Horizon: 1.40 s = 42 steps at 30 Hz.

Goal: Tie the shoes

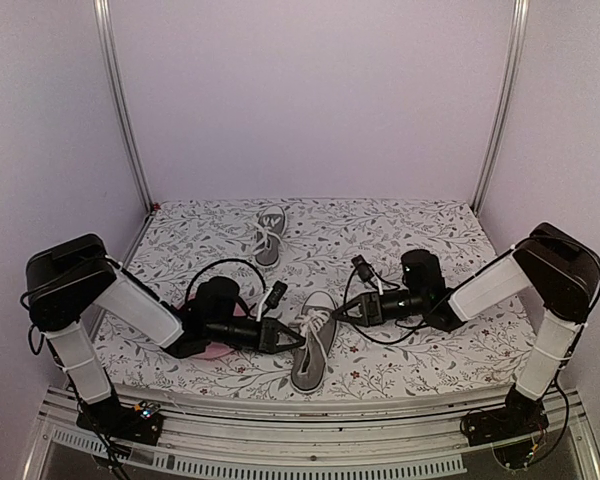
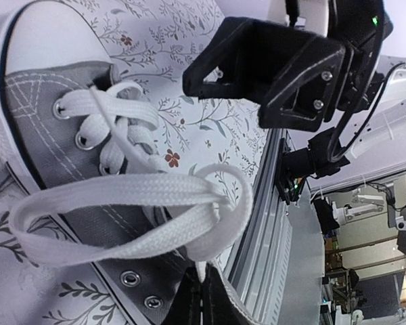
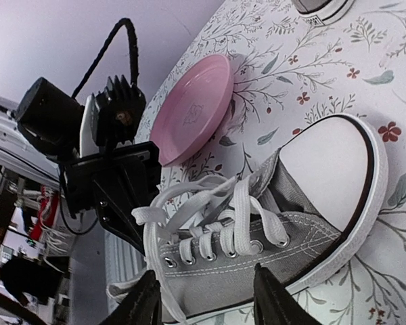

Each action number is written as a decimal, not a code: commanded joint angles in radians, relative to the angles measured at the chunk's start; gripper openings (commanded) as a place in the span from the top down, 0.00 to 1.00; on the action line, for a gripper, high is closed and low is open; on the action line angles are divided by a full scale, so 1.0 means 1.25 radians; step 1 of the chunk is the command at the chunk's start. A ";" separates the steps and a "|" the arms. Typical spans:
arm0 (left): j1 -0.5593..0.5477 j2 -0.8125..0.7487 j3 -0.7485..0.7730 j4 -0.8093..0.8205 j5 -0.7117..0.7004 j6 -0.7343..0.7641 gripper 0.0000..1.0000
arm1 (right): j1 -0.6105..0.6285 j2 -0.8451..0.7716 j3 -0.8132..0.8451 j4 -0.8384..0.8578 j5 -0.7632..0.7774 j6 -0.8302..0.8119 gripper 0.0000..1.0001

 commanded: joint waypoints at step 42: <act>0.179 -0.153 -0.078 -0.072 -0.065 0.135 0.34 | 0.540 0.097 0.432 -0.774 1.104 -0.220 0.56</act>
